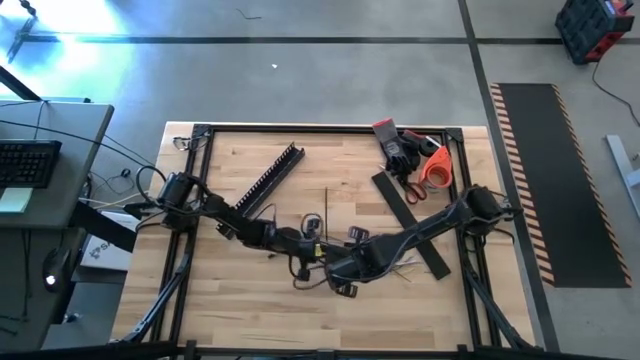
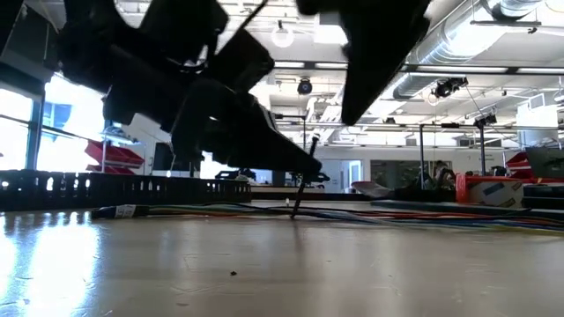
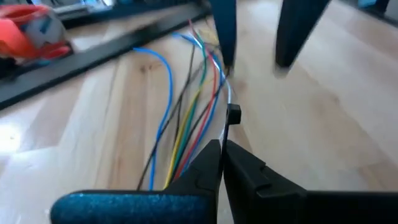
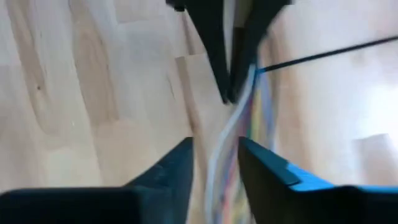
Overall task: Ziptie cables
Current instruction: Wrap the cables with a black zip tie
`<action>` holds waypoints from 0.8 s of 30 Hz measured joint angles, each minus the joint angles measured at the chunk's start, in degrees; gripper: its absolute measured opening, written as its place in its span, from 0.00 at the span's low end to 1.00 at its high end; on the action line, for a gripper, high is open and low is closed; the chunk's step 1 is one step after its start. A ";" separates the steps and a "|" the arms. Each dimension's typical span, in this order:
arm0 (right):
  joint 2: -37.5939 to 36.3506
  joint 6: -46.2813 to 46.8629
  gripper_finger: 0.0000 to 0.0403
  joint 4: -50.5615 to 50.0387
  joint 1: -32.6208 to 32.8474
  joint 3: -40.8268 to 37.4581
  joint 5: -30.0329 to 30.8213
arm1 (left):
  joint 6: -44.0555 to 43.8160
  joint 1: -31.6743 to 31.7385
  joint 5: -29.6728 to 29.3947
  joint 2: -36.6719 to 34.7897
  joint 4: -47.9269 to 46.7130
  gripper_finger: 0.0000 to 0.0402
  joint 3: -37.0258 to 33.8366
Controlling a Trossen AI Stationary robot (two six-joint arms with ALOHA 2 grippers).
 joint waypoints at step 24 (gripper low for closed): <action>-19.48 4.16 0.59 71.50 -25.85 -57.47 1.42 | -5.83 0.09 3.67 4.50 18.03 0.00 -10.49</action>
